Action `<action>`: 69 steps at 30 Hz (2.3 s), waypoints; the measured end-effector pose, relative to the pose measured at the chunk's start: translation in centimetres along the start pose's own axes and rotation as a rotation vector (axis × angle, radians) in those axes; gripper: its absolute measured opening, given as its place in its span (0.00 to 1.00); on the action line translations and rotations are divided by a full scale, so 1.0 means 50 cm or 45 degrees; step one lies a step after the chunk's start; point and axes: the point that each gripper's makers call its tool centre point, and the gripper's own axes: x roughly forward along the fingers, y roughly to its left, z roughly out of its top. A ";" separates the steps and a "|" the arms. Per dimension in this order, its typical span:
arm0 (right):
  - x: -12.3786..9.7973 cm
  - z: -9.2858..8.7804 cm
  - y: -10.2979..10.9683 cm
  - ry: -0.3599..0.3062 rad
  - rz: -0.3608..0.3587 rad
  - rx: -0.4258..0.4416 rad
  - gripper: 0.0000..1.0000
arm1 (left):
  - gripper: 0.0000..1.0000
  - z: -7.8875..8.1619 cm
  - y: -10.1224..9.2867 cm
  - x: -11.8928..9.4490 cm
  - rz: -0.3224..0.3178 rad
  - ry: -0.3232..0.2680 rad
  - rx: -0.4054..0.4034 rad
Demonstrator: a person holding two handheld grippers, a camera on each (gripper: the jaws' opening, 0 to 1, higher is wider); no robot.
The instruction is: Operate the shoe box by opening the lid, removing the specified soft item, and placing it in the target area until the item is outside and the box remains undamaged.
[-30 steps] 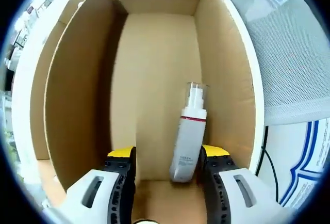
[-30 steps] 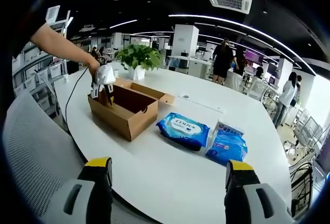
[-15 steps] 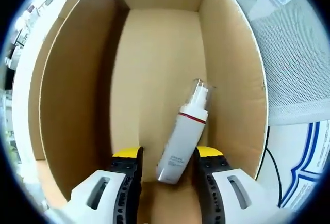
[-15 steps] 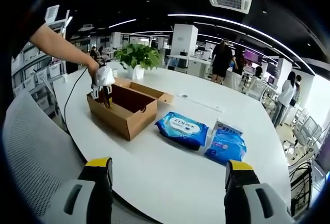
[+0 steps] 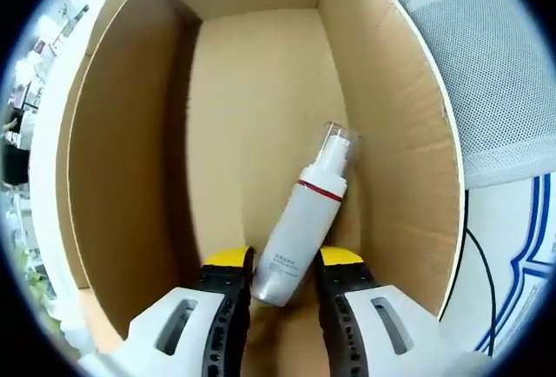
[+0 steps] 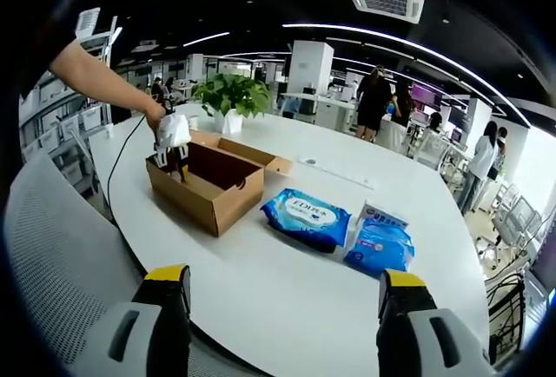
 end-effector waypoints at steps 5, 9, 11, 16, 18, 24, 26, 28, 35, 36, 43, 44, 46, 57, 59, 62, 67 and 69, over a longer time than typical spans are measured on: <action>0.000 0.001 -0.001 -0.003 0.001 0.004 0.89 | 0.26 -0.001 0.002 -0.001 0.025 0.002 0.005; 0.000 0.001 -0.001 -0.006 0.003 0.004 0.89 | 0.24 0.003 0.001 -0.003 0.033 -0.011 -0.023; -0.001 0.002 -0.001 -0.007 0.003 0.005 0.89 | 0.23 0.009 0.003 -0.006 0.046 -0.031 -0.064; -0.001 0.003 0.001 -0.012 0.007 0.010 0.88 | 0.22 0.016 0.003 -0.015 0.072 -0.049 -0.136; -0.001 0.003 0.000 -0.015 0.008 0.014 0.88 | 0.21 0.016 0.004 -0.019 0.079 -0.053 -0.149; -0.001 0.004 0.002 -0.019 0.015 0.020 0.88 | 0.20 0.014 0.004 -0.033 0.107 -0.065 -0.164; -0.001 0.005 0.002 -0.022 0.017 0.028 0.88 | 0.19 0.014 0.004 -0.039 0.116 -0.072 -0.178; -0.002 0.006 0.003 -0.025 0.020 0.037 0.88 | 0.19 0.015 0.004 -0.044 0.126 -0.081 -0.186; -0.003 0.008 0.004 -0.035 0.028 0.061 0.87 | 0.19 0.017 0.002 -0.069 0.167 -0.116 -0.226; -0.003 0.009 0.005 -0.037 0.032 0.066 0.87 | 0.19 0.017 0.002 -0.072 0.174 -0.118 -0.229; -0.006 0.011 0.002 -0.056 0.050 0.145 0.86 | 0.18 0.025 -0.003 -0.101 0.214 -0.161 -0.242; -0.006 0.011 0.003 -0.057 0.053 0.150 0.86 | 0.19 0.026 -0.003 -0.105 0.221 -0.165 -0.240; -0.007 0.011 0.005 -0.056 0.063 0.153 0.86 | 0.19 0.030 -0.004 -0.116 0.239 -0.183 -0.244; -0.012 0.013 0.026 -0.030 0.159 0.168 0.82 | 0.19 0.045 -0.018 -0.162 0.307 -0.270 -0.281; -0.013 0.015 0.029 -0.022 0.174 0.170 0.82 | 0.19 0.047 -0.021 -0.168 0.317 -0.280 -0.286; -0.013 0.025 0.031 -0.022 0.186 0.169 0.80 | 0.19 0.052 -0.029 -0.180 0.332 -0.297 -0.287; -0.013 0.047 0.034 -0.050 0.205 0.167 0.79 | 0.19 0.057 -0.036 -0.188 0.348 -0.312 -0.291; -0.013 0.051 0.036 -0.049 0.212 0.165 0.79 | 0.19 0.058 -0.038 -0.192 0.357 -0.316 -0.284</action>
